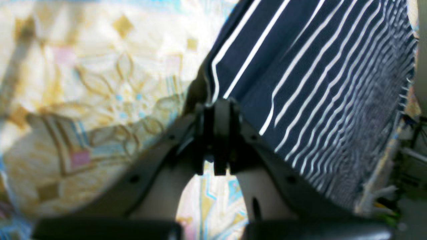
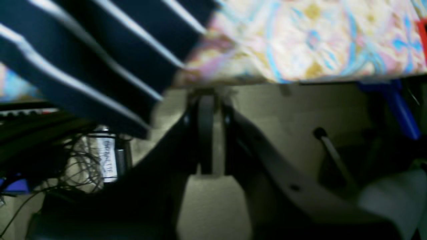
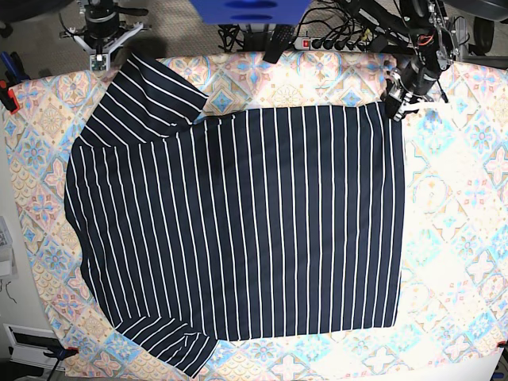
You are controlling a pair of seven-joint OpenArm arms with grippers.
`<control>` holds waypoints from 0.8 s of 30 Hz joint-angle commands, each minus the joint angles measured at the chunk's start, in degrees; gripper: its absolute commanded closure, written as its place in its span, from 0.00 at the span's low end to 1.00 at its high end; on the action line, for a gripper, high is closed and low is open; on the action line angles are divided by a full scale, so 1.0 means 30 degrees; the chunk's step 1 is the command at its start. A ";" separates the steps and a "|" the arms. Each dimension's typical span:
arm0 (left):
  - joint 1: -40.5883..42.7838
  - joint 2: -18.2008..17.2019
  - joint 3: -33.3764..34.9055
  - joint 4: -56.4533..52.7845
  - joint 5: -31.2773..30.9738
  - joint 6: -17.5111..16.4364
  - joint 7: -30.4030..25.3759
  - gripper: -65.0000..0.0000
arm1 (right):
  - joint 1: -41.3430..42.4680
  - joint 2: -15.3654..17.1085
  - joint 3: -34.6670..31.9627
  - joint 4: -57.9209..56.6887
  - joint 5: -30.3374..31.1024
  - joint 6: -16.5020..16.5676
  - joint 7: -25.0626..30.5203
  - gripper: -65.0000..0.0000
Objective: Fold the T-shirt properly
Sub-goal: 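Lower the left gripper onto the striped shirt's hem corner and grasp it, then lower the right gripper onto the sleeve by the collar and grasp it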
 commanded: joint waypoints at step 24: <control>0.0086 -0.0593 -0.0011 0.0113 0.0078 0.0120 0.0520 1.00 | 0.0421 0.0295 -0.3447 0.1302 -0.0106 -0.0106 -0.1576 0.71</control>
